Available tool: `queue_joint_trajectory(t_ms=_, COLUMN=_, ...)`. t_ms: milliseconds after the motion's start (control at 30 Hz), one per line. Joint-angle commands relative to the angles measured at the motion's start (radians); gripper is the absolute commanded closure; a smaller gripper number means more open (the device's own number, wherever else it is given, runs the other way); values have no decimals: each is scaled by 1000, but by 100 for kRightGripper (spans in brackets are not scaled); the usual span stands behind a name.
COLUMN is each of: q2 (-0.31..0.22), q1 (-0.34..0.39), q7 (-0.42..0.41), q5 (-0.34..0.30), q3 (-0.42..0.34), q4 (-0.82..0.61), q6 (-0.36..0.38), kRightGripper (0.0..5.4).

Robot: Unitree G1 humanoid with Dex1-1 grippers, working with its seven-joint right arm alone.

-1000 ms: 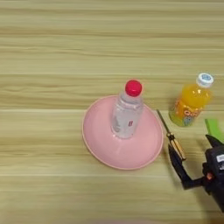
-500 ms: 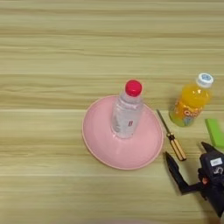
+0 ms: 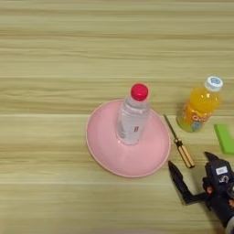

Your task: Move the objects on the table

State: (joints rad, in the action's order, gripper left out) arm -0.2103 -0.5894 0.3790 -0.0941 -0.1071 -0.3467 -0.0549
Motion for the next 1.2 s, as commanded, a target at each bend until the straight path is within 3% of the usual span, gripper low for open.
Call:
queue_joint_trajectory(t_ms=33, q2=-11, q1=27, q7=-11, q5=-7, q3=-10, q4=13, q6=32, kRightGripper=3)
queue_joint_trajectory(t_ms=700, q2=-11, q1=68, q7=-4, q5=-57, q3=-20, q4=117, q6=18, kRightGripper=3)
queue_joint_trajectory(t_ms=1033, q2=-16, q1=70, q7=-9, q5=-40, q3=-15, q4=137, q6=30, kRightGripper=3)
queue_joint_trajectory(t_ms=1200, q2=-19, q1=74, q7=-12, q5=-36, q3=-14, q4=147, q6=25, kRightGripper=62)
